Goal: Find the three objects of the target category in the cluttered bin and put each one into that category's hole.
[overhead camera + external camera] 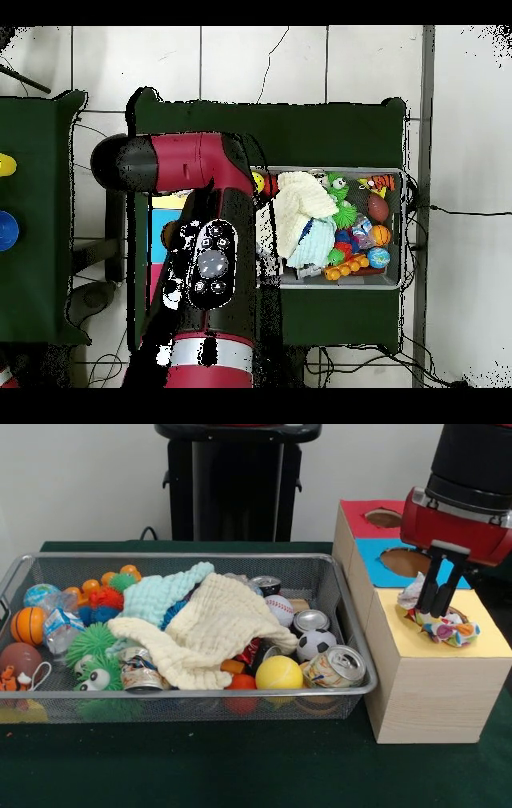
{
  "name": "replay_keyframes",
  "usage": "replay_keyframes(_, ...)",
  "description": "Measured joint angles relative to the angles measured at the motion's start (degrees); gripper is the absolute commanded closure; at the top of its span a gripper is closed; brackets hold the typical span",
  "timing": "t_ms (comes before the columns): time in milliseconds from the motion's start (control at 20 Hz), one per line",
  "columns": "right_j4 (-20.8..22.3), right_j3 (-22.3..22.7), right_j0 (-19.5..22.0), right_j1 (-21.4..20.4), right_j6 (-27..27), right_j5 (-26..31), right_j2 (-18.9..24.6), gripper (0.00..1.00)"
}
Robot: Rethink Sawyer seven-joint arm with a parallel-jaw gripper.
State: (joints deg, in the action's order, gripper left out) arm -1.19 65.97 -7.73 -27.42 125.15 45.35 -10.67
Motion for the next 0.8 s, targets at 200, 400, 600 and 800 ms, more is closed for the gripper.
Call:
replay_keyframes(200,-0.8,0.0,-0.8,0.4,0.0,0.0,-1.0,1.0)
replay_keyframes(400,-1.7,0.0,-1.7,0.8,0.0,0.0,-2.0,1.0)
replay_keyframes(600,-2.7,0.0,-2.3,1.2,0.0,0.0,-2.9,1.0)
replay_keyframes(800,-3.5,0.0,-2.8,1.7,0.0,0.0,-3.9,1.0)
